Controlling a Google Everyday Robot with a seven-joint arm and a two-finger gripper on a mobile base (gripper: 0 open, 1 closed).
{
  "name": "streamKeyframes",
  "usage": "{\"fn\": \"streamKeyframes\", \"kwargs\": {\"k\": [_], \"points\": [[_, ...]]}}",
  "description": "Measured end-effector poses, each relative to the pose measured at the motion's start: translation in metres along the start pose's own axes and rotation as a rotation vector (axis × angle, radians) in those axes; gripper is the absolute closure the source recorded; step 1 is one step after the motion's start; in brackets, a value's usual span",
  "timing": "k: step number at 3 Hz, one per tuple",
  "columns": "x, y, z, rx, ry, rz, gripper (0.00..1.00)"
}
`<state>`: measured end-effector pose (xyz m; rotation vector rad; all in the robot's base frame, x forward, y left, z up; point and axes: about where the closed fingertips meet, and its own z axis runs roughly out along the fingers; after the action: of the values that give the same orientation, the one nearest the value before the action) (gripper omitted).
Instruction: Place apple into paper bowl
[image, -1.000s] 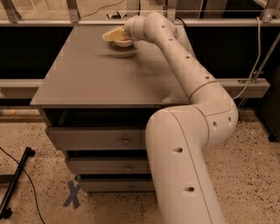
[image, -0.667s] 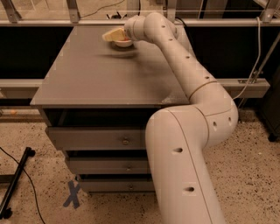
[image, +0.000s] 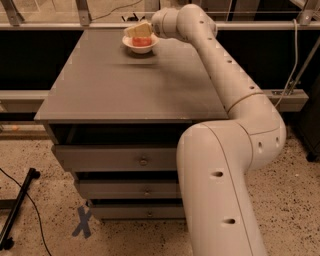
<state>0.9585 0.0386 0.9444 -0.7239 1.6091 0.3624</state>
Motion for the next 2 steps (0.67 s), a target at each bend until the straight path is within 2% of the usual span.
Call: {"fn": "streamKeyframes", "kwargs": {"k": [2], "points": [[-0.0243, -0.022, -0.0222, 0.032, -0.073, 0.049, 0.0]]}}
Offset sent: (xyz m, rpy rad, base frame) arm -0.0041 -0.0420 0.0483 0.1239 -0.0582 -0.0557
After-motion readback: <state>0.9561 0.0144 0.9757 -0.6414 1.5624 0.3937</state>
